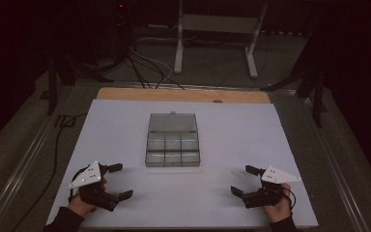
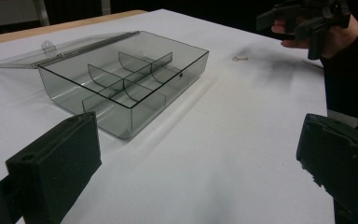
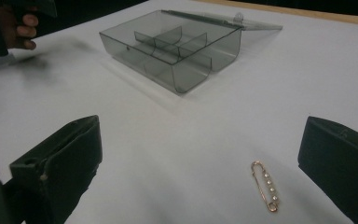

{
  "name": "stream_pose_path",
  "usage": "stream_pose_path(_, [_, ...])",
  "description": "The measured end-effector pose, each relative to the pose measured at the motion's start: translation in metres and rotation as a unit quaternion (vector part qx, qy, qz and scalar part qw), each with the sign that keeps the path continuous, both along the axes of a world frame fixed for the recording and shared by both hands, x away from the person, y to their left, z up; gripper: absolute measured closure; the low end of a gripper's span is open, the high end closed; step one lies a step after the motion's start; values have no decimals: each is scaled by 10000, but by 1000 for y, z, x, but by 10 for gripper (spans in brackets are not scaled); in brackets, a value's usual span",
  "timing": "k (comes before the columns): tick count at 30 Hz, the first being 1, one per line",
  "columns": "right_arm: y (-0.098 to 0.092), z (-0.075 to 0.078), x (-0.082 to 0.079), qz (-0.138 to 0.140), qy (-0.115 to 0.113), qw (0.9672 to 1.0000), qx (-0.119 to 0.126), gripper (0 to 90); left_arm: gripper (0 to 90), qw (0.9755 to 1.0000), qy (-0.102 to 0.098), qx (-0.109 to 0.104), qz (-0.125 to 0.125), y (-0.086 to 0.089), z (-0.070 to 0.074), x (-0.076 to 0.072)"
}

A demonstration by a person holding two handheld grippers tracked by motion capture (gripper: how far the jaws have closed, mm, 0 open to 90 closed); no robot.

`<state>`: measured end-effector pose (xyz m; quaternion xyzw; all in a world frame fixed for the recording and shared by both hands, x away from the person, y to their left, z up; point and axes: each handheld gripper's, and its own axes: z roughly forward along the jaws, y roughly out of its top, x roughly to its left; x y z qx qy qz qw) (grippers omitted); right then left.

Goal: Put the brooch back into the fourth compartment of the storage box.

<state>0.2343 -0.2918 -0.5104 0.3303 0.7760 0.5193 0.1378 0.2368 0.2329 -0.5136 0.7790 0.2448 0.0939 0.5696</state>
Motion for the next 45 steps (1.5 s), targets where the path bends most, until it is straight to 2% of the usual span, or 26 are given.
stream_pose_path(4, [0, 0, -1, 16, 38, 10000, -29, 0, 12, 10000, 10, 8, 0, 0, 0, 0])
stream_pose_path(6, [1, -1, -2, 73, 82, 9998, -138, 0, 12, 10000, -2, 24, 12, 0, 0, 0])
stream_pose_path(11, [3, 0, -3, 150, 128, 9997, -110, 0, 12, 10000, 29, 19, 12, 0, -1, 0])
stream_pose_path(19, [9, 1, -5, 330, 239, 9989, -247, 0, 13, 10000, 28, -6, -12, 0, -1, 0])
stream_pose_path(31, [14, 19, -9, 487, 106, 9988, 0, 0, 12, 10000, 40, -19, -46, -1, -1, 0])
stream_pose_path(34, [13, 24, -8, 451, 87, 9989, 107, 0, 12, 10000, 33, -15, -48, -1, -1, -1])
stream_pose_path(45, [10, 39, -1, 314, -91, 9994, 138, 0, 12, 10000, 55, -41, -55, 0, -1, 0])
